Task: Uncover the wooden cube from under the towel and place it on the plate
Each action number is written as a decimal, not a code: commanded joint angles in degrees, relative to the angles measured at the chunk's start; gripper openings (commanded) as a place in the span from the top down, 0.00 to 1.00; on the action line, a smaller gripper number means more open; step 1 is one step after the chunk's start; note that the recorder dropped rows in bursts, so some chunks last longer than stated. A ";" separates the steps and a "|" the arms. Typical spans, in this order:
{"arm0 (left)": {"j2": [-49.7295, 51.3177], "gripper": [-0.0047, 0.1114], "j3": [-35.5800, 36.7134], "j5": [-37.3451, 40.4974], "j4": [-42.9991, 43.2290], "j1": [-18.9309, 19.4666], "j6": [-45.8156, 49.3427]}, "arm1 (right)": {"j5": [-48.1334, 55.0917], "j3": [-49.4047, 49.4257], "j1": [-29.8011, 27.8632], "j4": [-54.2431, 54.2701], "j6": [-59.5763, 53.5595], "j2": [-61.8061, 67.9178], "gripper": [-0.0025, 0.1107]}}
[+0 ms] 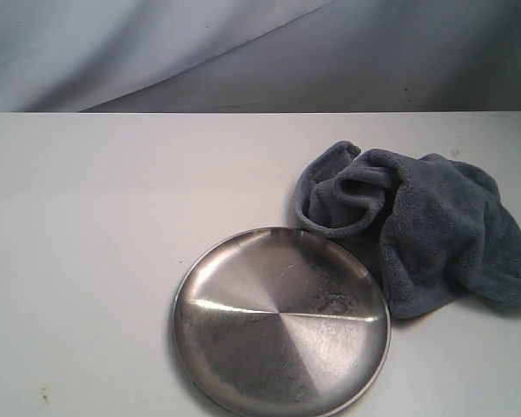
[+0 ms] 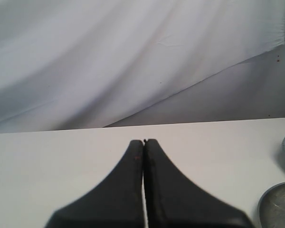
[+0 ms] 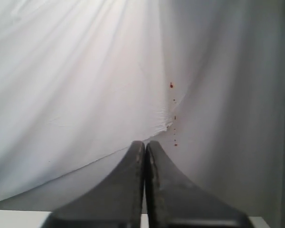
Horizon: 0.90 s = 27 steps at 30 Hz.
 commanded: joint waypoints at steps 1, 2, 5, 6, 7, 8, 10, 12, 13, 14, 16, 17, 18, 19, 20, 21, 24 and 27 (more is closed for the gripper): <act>-0.24 0.96 0.25 -0.62 -0.14 0.12 -0.14 | 6.81 -6.43 -0.45 -3.29 -0.20 -0.26 0.98; -0.24 0.96 0.25 -0.62 -0.14 0.12 -0.14 | 9.20 -8.38 -0.45 -4.38 -0.94 -0.26 0.98; -0.24 0.96 0.25 -0.62 -0.14 0.12 -0.14 | 13.42 -13.93 -0.45 -7.13 -3.58 0.42 0.98; -0.24 0.96 0.25 -0.62 -0.14 0.12 -0.14 | 14.77 -15.62 -0.45 -7.85 -4.53 1.14 0.98; -0.24 0.96 0.25 -0.62 -0.14 0.12 -0.14 | 17.84 -18.45 -0.45 -8.17 -6.91 3.50 0.98; -0.24 0.96 0.25 -0.62 -0.14 0.12 -0.14 | 19.93 -19.64 -0.45 -8.17 -7.70 5.32 0.98; -0.24 0.96 0.25 -0.62 -0.14 0.12 -0.14 | 24.06 -22.42 -0.45 -8.17 -9.54 9.99 0.98; -0.24 0.96 0.25 -0.62 -0.14 0.12 -0.14 | 26.59 -25.04 -0.45 -8.17 -10.13 14.93 0.98; -0.24 0.96 0.25 -0.62 -0.14 0.12 -0.14 | 27.78 -26.36 -0.45 -8.17 -10.13 17.78 0.98; -0.24 0.96 0.25 -0.62 -0.14 0.12 -0.14 | 28.61 -27.43 -0.45 -7.47 -10.24 20.03 0.98; -0.24 0.96 0.25 -0.62 -0.14 0.12 -0.14 | 30.58 -30.14 -0.45 -5.46 -10.57 25.55 0.98; -0.24 0.96 0.25 -0.62 -0.14 0.12 -0.14 | 31.15 -31.19 -0.45 -5.22 -10.92 28.15 0.98; -0.24 0.96 0.25 -0.62 -0.14 0.12 -0.14 | 31.68 -32.37 -0.45 -4.85 -11.05 30.51 0.98; -0.24 0.96 0.25 -0.62 -0.14 0.12 -0.14 | 32.25 -33.42 -0.45 -4.61 -11.05 32.72 0.98; -0.24 0.96 0.25 -0.62 -0.14 0.12 -0.14 | 32.49 -34.22 -0.45 -4.47 -11.05 34.31 0.98; -0.24 0.96 0.25 -0.62 -0.14 0.12 -0.14 | 32.83 -35.04 -0.45 -4.47 -11.05 36.11 0.98; -0.24 0.96 0.25 -0.62 -0.14 0.12 -0.14 | 33.53 -36.70 -0.45 -3.14 -12.19 40.13 0.98; -0.24 0.96 0.25 -0.62 -0.14 0.12 -0.14 | 33.30 -36.97 -0.45 -1.30 -14.37 42.89 0.98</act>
